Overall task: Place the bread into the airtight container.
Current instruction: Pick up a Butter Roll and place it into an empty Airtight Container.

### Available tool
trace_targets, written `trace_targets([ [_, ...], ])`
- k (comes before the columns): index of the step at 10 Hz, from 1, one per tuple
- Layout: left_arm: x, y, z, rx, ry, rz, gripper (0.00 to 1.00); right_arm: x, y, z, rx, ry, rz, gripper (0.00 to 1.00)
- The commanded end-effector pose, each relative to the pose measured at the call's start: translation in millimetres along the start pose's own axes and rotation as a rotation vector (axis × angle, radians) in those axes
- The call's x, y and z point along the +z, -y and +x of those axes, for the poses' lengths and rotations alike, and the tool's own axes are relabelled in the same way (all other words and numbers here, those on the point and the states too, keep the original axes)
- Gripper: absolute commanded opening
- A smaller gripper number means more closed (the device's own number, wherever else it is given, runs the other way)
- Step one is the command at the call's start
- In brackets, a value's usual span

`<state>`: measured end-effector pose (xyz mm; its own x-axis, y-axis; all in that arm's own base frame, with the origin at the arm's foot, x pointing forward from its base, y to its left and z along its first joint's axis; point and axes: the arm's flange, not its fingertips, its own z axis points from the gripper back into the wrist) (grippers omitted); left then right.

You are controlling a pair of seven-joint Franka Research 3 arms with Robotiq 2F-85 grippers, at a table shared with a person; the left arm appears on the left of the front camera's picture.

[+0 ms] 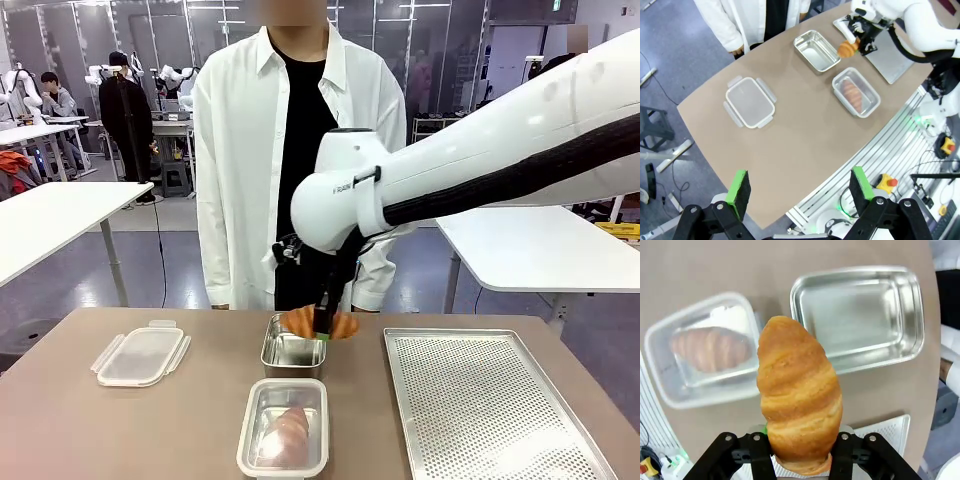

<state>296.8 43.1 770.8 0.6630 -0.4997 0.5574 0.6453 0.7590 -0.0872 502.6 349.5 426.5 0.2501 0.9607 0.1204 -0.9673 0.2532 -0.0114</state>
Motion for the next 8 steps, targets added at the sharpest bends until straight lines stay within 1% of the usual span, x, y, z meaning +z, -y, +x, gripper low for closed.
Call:
trace_targets([
  [1, 0.9, 0.5, -1.0, -0.019, 0.0, -0.01, 1.0, -8.1, 7.7, 14.6, -0.01, 0.009, -0.034, 0.36],
  [2, 0.9, 0.5, -1.0, -0.019, 0.0, -0.01, 1.0, -12.2, 7.7, 20.8, -0.023, 0.026, -0.042, 0.36],
  [3, 0.9, 0.5, -1.0, -0.019, 0.0, -0.01, 1.0, -15.4, 6.2, 20.0, 0.005, 0.008, -0.017, 0.36],
  [4, 0.9, 0.5, -1.0, -0.019, 0.0, -0.01, 1.0, -9.8, 5.2, 14.9, 0.009, 0.02, -0.01, 0.36],
  [8, 0.9, 0.5, -1.0, -0.019, 0.0, -0.01, 1.0, -9.8, 5.2, 14.9, 0.009, 0.02, -0.01, 0.36],
])
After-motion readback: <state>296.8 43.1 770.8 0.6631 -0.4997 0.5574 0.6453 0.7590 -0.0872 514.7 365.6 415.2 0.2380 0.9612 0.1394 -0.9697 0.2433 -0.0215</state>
